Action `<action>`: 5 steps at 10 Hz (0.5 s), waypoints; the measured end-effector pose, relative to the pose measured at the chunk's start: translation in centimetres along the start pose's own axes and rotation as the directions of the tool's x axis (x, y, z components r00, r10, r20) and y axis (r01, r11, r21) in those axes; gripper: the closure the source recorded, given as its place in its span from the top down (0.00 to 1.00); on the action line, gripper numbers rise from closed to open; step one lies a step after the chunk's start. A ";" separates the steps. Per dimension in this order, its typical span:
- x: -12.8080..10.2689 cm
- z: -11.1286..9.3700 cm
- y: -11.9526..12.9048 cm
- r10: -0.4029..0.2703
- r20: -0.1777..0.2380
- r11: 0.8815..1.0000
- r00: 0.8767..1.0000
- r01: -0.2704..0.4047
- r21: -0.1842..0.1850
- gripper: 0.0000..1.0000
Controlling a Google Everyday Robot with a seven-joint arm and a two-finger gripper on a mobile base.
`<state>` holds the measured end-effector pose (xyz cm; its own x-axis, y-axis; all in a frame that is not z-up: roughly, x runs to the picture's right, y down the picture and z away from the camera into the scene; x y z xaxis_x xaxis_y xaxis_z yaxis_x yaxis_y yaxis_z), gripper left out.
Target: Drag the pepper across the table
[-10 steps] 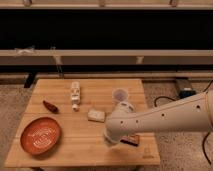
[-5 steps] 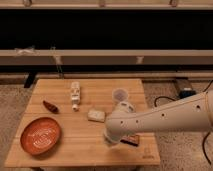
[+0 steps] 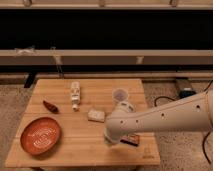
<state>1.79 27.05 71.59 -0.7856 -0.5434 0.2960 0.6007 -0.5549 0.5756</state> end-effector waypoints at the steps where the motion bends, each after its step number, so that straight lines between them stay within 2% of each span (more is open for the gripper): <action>1: 0.6 0.2 0.2 -0.019 0.007 1.000 1.000 0.019 -0.008 0.29; 3: 2.9 0.4 0.4 -0.049 0.019 0.999 0.999 0.050 -0.023 0.29; 5: 7.2 0.6 0.1 -0.097 0.023 0.994 0.995 0.098 -0.037 0.22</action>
<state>-3.89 23.49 74.21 -0.8436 -0.4720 0.2561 0.5256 -0.6284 0.5734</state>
